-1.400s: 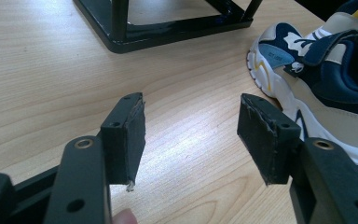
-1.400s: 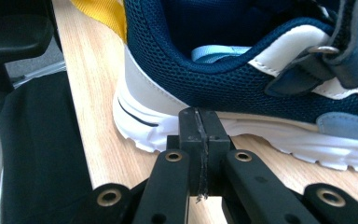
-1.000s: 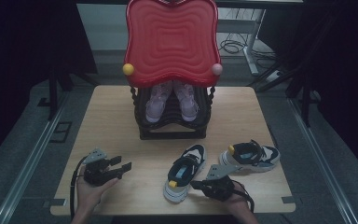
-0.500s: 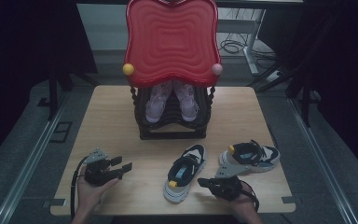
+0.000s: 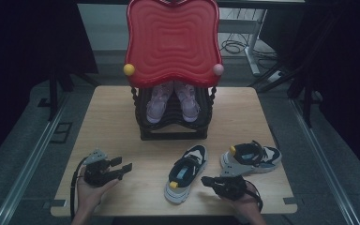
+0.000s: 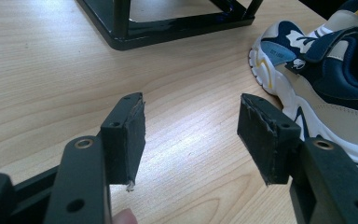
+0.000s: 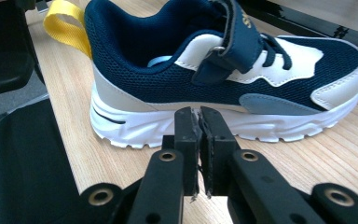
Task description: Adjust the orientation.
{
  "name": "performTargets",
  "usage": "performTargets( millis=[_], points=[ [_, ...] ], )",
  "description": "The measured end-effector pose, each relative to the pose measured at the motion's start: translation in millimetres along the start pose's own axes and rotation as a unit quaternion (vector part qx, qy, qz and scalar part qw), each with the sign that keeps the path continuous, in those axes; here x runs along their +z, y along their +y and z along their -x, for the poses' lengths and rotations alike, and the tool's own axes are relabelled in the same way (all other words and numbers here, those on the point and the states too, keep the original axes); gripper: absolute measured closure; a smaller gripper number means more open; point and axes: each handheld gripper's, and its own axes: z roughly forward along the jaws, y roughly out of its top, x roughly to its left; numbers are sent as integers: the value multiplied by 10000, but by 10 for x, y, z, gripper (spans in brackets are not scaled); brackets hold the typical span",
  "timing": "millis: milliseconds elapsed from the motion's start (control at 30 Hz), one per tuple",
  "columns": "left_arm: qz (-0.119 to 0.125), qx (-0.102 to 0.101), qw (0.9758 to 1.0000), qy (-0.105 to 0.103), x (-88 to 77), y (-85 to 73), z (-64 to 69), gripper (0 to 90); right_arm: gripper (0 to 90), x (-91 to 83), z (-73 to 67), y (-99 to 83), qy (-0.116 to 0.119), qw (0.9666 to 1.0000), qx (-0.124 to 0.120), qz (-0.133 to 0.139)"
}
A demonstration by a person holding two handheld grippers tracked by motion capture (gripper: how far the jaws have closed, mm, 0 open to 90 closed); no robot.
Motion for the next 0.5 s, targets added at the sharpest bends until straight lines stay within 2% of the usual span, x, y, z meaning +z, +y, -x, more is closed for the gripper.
performTargets(
  millis=[67,233,367,400,433,467,500],
  points=[
    [0,7,10000,-7,0,1,-3,421,802,-28,18,2,-26,10000,42,29],
    [-1,-6,10000,-25,1,4,-3,420,731,-82,38,36,-47,10000,66,55],
    [0,-23,10000,-35,-1,11,-3,420,685,-206,90,144,-108,9998,127,81],
    [10,-20,10000,-45,-7,15,0,418,669,-287,142,222,-176,9997,191,42],
    [10,-20,10000,-45,-7,15,0,418,669,-287,142,222,-176,9997,191,42],
    [20,-11,10000,-53,-11,18,4,418,660,-374,215,314,-230,9994,236,-50],
    [20,-11,10000,-53,-11,18,4,418,660,-374,215,314,-230,9994,236,-50]
  ],
)
